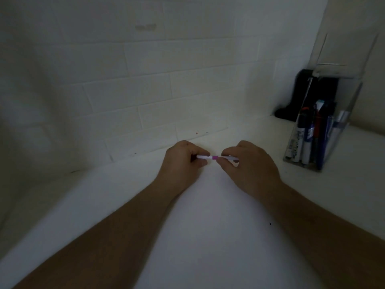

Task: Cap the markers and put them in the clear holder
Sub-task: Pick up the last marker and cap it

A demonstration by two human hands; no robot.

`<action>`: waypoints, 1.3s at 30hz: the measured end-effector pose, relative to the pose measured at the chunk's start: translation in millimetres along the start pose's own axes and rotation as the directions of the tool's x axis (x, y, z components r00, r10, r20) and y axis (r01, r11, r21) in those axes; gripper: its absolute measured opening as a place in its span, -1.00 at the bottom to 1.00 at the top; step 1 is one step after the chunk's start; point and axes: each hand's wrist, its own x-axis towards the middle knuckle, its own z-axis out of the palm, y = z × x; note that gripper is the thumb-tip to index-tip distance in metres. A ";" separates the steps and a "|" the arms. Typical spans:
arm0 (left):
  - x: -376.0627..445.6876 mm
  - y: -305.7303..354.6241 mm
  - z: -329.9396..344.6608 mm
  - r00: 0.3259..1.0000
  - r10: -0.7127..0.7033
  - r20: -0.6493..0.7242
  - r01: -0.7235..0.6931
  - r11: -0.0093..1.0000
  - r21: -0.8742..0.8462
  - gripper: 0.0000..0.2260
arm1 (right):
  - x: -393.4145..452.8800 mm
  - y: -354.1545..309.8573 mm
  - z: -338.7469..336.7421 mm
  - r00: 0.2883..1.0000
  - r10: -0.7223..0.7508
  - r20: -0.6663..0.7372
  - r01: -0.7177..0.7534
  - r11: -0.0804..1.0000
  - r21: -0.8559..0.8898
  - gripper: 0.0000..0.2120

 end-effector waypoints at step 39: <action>-13.9 14.7 -2.2 0.994 -0.098 -0.043 0.091 0.987 -0.134 -0.69 | 1.0 -6.0 -16.7 0.992 0.111 0.053 -0.115 0.990 0.085 -0.80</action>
